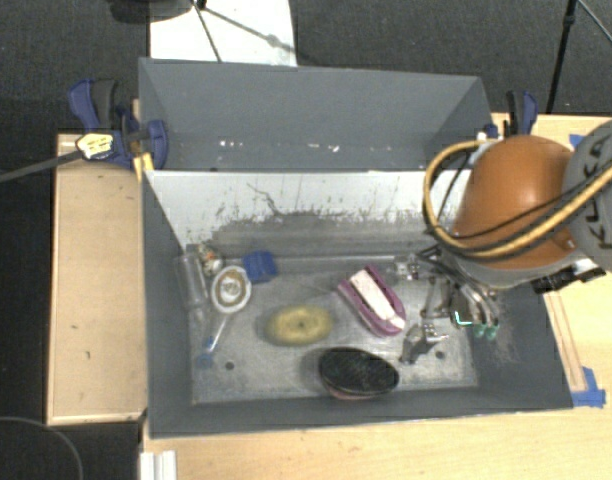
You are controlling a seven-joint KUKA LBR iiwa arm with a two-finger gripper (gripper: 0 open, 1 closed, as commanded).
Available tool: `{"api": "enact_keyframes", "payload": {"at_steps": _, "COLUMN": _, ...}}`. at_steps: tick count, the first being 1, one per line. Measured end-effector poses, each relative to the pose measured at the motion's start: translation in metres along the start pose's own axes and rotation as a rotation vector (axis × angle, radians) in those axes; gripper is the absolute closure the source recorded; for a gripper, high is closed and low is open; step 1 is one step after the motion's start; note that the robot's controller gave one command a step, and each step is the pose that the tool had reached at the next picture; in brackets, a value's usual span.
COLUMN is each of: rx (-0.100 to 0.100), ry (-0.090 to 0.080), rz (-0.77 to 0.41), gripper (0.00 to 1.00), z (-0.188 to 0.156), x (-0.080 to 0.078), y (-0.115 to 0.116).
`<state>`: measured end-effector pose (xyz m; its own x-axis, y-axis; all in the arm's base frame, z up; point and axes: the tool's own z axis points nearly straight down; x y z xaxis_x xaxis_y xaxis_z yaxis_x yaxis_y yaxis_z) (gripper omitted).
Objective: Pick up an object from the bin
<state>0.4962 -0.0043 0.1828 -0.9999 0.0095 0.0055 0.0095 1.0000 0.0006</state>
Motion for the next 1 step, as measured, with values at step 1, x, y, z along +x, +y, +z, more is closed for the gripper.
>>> {"api": "enact_keyframes", "payload": {"at_steps": 1, "rx": 0.001, "ry": -0.013, "rz": 0.201, "gripper": 0.0, "z": 0.0925, "x": -0.006, "y": 0.0102}}
